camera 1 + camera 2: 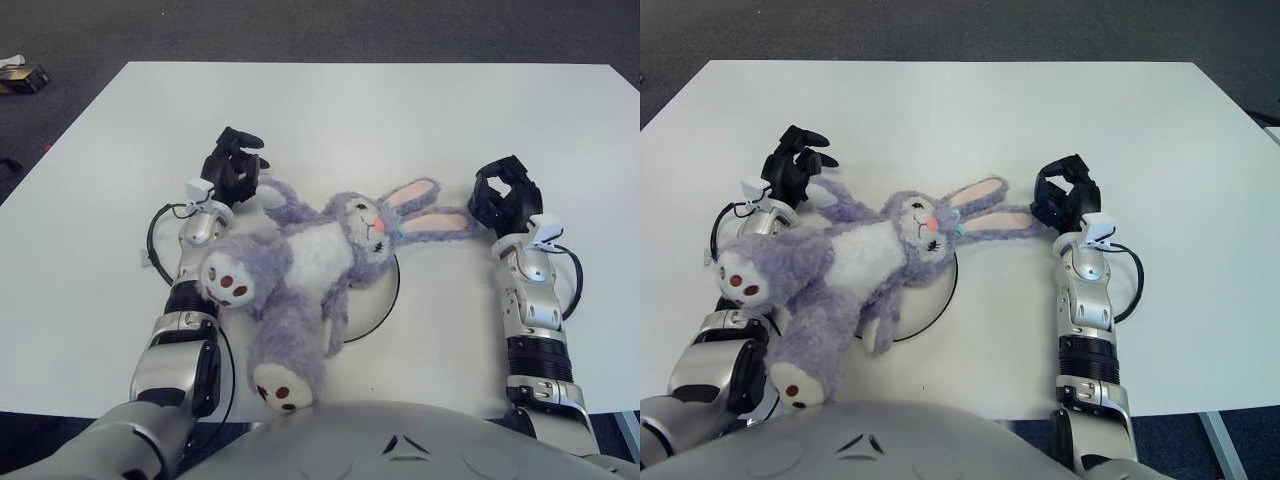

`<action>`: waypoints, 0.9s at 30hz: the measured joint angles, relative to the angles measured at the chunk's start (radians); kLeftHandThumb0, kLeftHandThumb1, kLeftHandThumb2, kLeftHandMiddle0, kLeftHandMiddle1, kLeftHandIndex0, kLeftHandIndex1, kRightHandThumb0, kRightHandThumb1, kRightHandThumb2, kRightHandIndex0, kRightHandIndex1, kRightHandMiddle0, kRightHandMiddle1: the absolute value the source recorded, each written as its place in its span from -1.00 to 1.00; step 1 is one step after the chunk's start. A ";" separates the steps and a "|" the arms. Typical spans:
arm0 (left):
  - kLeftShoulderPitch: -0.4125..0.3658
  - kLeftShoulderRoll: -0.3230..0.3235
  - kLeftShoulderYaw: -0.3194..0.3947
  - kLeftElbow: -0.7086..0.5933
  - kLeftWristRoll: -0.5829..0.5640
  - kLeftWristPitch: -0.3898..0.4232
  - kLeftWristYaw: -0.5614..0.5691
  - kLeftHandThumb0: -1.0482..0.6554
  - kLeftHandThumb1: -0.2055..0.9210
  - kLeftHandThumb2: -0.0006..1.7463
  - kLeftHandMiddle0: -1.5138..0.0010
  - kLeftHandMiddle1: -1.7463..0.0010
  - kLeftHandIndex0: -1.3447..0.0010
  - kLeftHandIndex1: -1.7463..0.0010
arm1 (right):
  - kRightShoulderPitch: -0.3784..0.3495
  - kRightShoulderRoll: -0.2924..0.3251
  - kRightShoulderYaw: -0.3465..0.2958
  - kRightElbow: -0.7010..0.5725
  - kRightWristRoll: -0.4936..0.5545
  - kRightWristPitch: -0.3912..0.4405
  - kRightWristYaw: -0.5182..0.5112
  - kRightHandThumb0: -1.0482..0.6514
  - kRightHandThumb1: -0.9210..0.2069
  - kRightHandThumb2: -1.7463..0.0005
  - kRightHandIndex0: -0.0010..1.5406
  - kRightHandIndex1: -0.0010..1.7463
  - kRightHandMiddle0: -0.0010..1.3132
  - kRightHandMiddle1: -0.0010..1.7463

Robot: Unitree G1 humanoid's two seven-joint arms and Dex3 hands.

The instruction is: Put the doll into the plate.

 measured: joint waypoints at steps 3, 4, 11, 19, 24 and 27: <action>0.005 -0.002 0.000 -0.011 0.000 0.002 0.002 0.22 0.57 -0.10 0.52 -0.86 0.47 -0.84 | 0.000 0.001 0.001 -0.003 0.000 0.003 -0.005 -0.21 -0.58 0.05 0.22 1.00 -0.47 1.00; 0.006 -0.002 0.000 -0.013 0.000 0.003 0.002 0.22 0.57 -0.10 0.52 -0.86 0.47 -0.84 | 0.000 0.002 0.001 -0.004 0.000 0.003 -0.005 -0.21 -0.58 0.05 0.22 1.00 -0.47 1.00; 0.011 -0.005 0.000 -0.021 0.000 0.008 0.009 0.22 0.56 -0.10 0.52 -0.86 0.47 -0.84 | 0.000 0.004 0.005 -0.007 -0.001 0.005 -0.010 -0.21 -0.58 0.05 0.20 1.00 -0.47 1.00; 0.016 -0.009 0.001 -0.027 0.002 -0.001 0.027 0.22 0.56 -0.09 0.52 -0.86 0.47 -0.84 | 0.000 0.004 0.007 -0.009 -0.006 0.014 -0.022 -0.21 -0.58 0.05 0.19 1.00 -0.47 1.00; 0.020 -0.013 0.001 -0.036 0.004 -0.003 0.038 0.22 0.56 -0.08 0.54 -0.87 0.48 -0.86 | 0.000 0.004 0.007 -0.011 -0.006 0.018 -0.024 -0.21 -0.58 0.04 0.18 1.00 -0.47 1.00; 0.025 -0.020 0.000 -0.050 0.006 -0.006 0.056 0.22 0.56 -0.08 0.55 -0.88 0.49 -0.86 | 0.001 0.005 0.007 -0.014 -0.007 0.024 -0.028 -0.21 -0.57 0.04 0.18 1.00 -0.47 1.00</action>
